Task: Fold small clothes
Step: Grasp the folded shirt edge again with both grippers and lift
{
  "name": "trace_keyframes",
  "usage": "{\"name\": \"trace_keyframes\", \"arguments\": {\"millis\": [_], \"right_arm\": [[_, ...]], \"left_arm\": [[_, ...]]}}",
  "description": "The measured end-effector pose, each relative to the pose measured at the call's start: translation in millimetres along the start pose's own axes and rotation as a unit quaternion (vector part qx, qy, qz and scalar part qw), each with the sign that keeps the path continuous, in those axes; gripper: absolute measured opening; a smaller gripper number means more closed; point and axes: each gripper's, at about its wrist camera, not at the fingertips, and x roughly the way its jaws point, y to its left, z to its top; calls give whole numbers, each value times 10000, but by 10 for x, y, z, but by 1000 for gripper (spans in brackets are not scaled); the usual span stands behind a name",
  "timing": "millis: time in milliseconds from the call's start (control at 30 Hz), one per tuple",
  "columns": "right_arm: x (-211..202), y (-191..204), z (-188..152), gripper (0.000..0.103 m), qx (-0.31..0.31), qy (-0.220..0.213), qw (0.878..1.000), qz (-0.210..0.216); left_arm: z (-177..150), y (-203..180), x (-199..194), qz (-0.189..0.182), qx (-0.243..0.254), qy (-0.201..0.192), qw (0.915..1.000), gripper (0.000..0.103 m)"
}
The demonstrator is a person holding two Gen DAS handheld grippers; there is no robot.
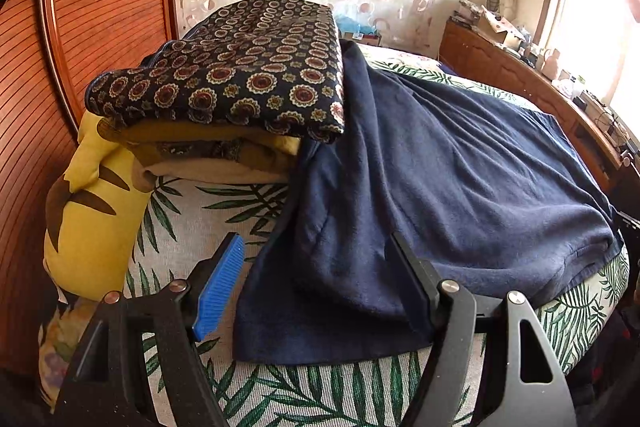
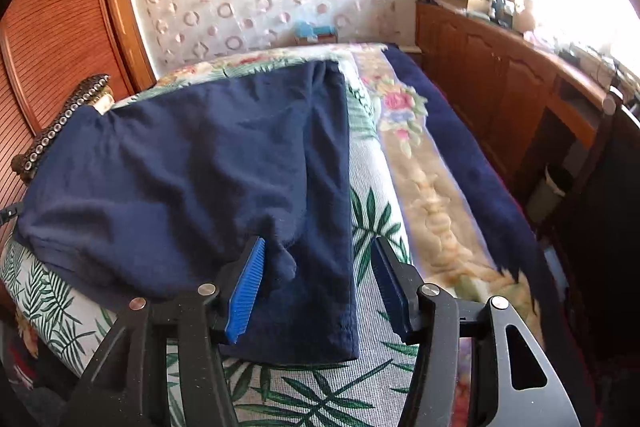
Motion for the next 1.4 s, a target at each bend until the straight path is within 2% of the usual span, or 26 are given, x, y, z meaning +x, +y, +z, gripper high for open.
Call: {"name": "trace_keyframes", "arguments": {"millis": [433,467,500,633,667,733,767,800,833,900,1167,1400], "right_arm": [[112,44,-8,56,-99,46,9998,148],[113,51,-13,54,-125,44,9998,148],[111,59,-17,47,-163,41,9998,138],[97,80,-34,34,-283,32,9994,202],[97,84,-37,26,-307,31,9992,252],[102,88,-38,16,-330,35,9987,392],[105,86,-37,12,-303,50,9983,491],[111,55,-30,10,-163,68,9979,628],[116,4,-17,10,44,57,9967,803],[84,-51,-3,9,190,-82,9945,1027],[-339,-171,166,8,171,-727,9920,1017],[-651,-22,237,8,-170,-1045,9897,962]], "left_arm": [[-40,6,137,0,-14,279,9996,73],[-41,5,138,-2,-11,277,9996,73],[-42,8,139,-8,-18,276,9996,73],[-45,20,142,-14,-23,254,9997,73],[-41,25,142,-29,-31,247,9997,70],[-31,30,127,-105,-34,219,9997,34],[-26,31,120,-216,-54,230,9995,28],[-26,23,111,-337,-63,242,9991,16],[-28,3,89,-416,-26,216,9989,12],[-26,-43,32,-478,27,144,9988,10],[70,-231,-535,-843,-19,-524,9951,8],[146,-398,-1016,-1033,166,-988,9896,8]]}}
